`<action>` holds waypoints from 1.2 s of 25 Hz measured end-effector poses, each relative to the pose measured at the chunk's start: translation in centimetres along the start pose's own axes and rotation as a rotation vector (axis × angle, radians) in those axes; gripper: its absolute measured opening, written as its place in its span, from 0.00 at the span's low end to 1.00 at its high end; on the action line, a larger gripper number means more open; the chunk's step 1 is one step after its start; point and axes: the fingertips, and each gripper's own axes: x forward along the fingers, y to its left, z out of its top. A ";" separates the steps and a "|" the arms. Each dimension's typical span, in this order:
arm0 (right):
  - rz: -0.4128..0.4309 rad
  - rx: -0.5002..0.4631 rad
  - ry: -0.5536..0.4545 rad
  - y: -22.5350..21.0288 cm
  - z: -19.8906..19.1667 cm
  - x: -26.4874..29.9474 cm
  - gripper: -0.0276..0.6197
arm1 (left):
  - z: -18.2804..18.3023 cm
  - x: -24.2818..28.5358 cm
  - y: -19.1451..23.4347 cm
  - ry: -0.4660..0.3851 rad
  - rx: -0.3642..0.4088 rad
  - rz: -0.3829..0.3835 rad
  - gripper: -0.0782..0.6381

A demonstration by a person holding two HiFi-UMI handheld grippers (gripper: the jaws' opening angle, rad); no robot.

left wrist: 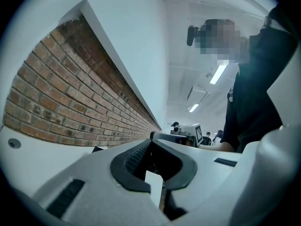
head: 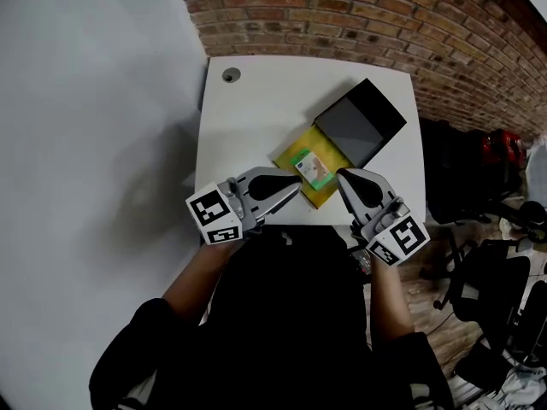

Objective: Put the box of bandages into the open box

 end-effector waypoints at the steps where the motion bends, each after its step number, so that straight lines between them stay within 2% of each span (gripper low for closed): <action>1: 0.006 0.015 -0.029 0.0 0.3 -0.8 0.05 | 0.3 0.2 -0.3 0.000 0.010 -0.002 0.13; 6: 0.041 0.133 -0.164 -0.7 0.9 -5.3 0.05 | 0.7 1.3 -1.5 -0.001 0.034 0.001 0.13; 11: 0.105 0.114 -0.246 -0.8 2.4 -9.9 0.05 | 0.6 3.2 -3.5 0.018 0.046 0.021 0.13; 16: 0.180 0.100 -0.218 0.2 1.9 -14.1 0.05 | -1.1 6.0 -7.5 0.040 0.044 0.023 0.13; 23: 0.224 0.101 -0.203 1.6 0.2 -21.3 0.05 | -4.4 9.6 -14.0 0.054 0.020 0.029 0.13; 30: 0.269 0.126 -0.221 4.4 -1.6 -25.3 0.05 | -7.3 9.4 -19.3 0.096 0.013 0.071 0.13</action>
